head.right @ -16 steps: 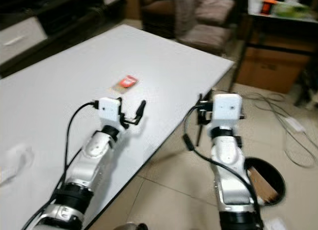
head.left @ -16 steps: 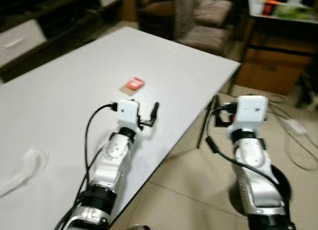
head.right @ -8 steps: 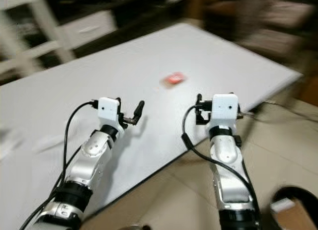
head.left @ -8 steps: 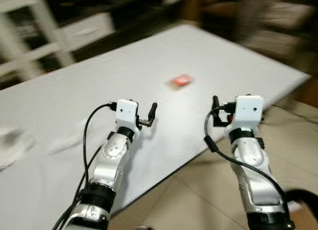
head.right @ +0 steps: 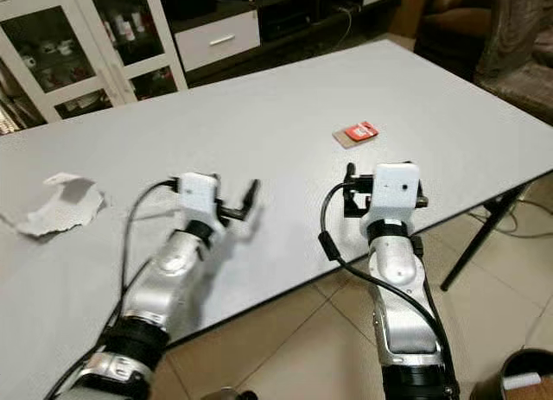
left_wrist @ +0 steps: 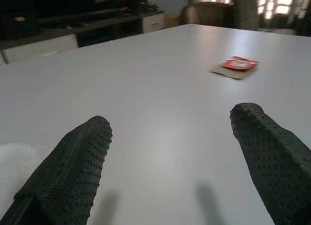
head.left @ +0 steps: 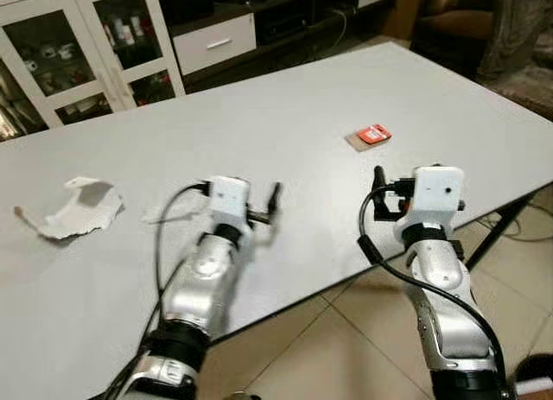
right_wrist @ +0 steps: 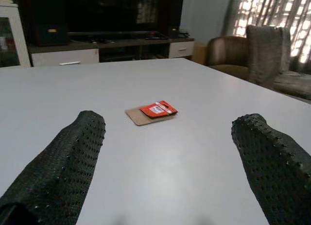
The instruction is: Picking trash to rubbish bin
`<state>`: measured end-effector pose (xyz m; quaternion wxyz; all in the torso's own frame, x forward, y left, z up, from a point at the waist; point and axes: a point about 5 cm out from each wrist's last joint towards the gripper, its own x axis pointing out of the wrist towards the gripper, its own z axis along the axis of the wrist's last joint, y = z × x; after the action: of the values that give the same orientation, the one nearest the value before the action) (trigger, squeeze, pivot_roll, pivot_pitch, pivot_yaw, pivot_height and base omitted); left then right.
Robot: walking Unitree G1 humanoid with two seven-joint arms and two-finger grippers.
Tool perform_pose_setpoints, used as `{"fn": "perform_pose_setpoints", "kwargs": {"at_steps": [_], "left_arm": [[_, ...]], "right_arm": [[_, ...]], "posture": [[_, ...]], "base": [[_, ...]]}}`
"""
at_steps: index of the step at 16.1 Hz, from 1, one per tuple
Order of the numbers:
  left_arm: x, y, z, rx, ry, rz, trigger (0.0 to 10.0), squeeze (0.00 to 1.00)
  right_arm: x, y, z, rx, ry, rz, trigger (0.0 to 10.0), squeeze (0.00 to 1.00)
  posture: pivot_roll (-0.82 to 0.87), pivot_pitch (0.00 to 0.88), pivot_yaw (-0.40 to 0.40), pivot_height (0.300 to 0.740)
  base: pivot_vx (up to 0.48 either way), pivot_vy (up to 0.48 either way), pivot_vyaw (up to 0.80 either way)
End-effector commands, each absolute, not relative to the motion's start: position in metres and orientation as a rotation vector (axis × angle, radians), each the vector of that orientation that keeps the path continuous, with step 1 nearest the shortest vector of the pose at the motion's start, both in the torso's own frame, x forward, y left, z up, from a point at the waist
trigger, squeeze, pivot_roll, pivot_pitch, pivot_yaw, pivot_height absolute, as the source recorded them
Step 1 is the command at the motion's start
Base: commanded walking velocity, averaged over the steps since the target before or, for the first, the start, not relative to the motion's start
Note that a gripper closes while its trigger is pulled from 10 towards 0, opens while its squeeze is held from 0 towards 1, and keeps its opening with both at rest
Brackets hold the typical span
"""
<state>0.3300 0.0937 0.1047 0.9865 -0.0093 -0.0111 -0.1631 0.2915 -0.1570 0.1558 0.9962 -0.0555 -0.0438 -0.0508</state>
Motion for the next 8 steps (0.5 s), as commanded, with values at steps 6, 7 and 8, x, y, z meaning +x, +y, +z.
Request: {"fn": "perform_pose_setpoints", "kwargs": {"at_steps": [6,7,8], "left_arm": [[0.3347,0.0972,0.1064,-0.006,-0.021,-0.307,10.0,0.0],[0.3346,0.0974,0.1063,-0.006,-0.021,-0.306,10.0,0.0],[0.3347,0.0976,0.1063,-0.006,-0.021,-0.306,10.0,0.0]], "right_arm": [[0.2925,-0.1548,0.1594,-0.106,-0.092,-0.087,10.0,0.0],[0.2924,-0.1547,0.1592,-0.106,-0.091,-0.086,10.0,0.0],[0.2922,-0.1543,0.1588,-0.105,-0.09,-0.085,10.0,0.0]], "posture": [[-0.17,0.038,0.063,0.74],[-0.17,0.038,0.063,0.74],[-0.17,0.039,0.064,0.74]], "base": [[0.0,-0.143,0.0],[0.0,-0.292,0.0],[0.0,-0.292,0.0]]}}
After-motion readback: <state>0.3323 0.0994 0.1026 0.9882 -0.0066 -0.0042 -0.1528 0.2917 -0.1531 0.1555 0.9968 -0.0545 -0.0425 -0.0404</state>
